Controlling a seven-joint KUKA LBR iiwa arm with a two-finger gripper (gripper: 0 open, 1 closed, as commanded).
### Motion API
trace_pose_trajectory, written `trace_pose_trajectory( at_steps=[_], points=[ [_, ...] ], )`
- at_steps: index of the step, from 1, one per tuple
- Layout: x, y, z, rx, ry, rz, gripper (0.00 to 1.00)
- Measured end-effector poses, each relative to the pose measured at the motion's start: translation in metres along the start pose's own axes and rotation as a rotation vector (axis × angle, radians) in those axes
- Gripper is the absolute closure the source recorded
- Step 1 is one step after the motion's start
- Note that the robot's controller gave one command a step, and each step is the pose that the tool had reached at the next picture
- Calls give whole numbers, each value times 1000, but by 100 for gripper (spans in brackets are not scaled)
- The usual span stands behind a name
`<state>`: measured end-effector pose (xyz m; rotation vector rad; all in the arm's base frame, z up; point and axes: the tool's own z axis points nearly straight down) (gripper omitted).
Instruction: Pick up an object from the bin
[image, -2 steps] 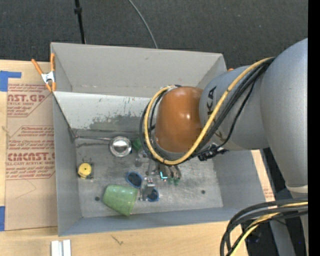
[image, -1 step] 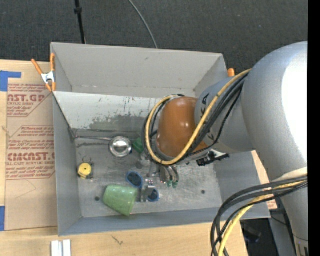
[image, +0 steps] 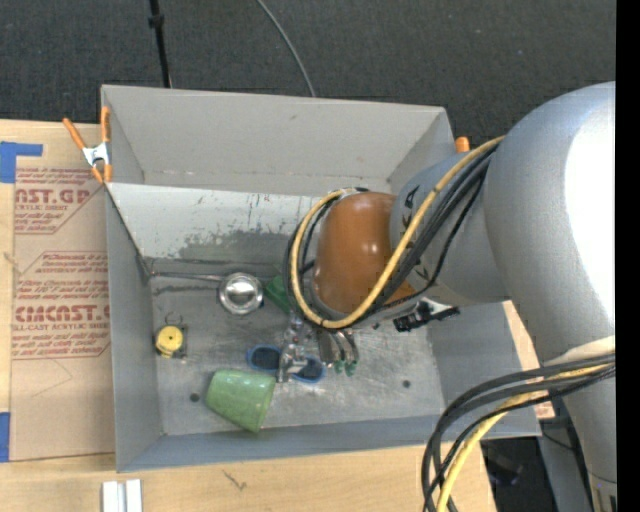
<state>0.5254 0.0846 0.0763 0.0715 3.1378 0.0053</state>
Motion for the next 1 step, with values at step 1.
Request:
trace_pose_trajectory(
  at_steps=[1],
  points=[
    [-4, 5, -170, 1, -7, 122, 100]
  ],
)
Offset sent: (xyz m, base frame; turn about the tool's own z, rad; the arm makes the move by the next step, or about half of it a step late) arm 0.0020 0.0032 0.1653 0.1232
